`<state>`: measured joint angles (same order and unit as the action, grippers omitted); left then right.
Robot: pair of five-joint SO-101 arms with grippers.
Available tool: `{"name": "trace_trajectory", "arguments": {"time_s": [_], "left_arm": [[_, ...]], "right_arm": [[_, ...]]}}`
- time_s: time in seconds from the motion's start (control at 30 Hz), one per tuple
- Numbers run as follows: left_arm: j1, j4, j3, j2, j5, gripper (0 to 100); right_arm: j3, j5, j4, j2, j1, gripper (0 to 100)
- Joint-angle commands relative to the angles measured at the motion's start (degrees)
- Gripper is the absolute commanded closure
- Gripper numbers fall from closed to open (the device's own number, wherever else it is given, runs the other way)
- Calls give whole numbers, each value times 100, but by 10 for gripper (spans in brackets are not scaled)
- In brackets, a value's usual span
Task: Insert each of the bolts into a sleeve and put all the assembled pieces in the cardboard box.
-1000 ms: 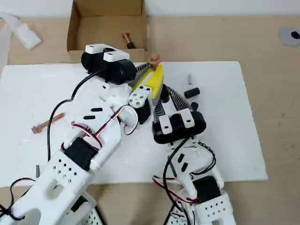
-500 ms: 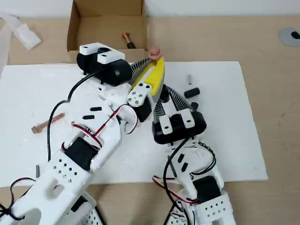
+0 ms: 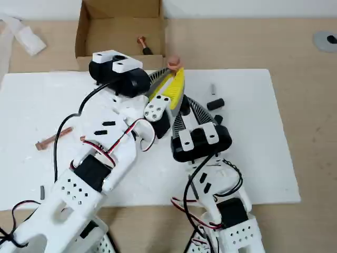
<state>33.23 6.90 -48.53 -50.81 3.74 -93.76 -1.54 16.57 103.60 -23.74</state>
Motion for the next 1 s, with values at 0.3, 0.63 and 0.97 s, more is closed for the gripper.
{"name": "trace_trajectory", "arguments": {"time_s": [0.3,0.63,0.97], "left_arm": [[9,-141,26,-57,44,994],[185,-158,26,136,-9,994],[202,-695,70,585,-220,994]], "right_arm": [[136,396,-185,646,-75,989],[127,422,-185,646,-84,989],[136,422,-185,646,-84,989]]}}
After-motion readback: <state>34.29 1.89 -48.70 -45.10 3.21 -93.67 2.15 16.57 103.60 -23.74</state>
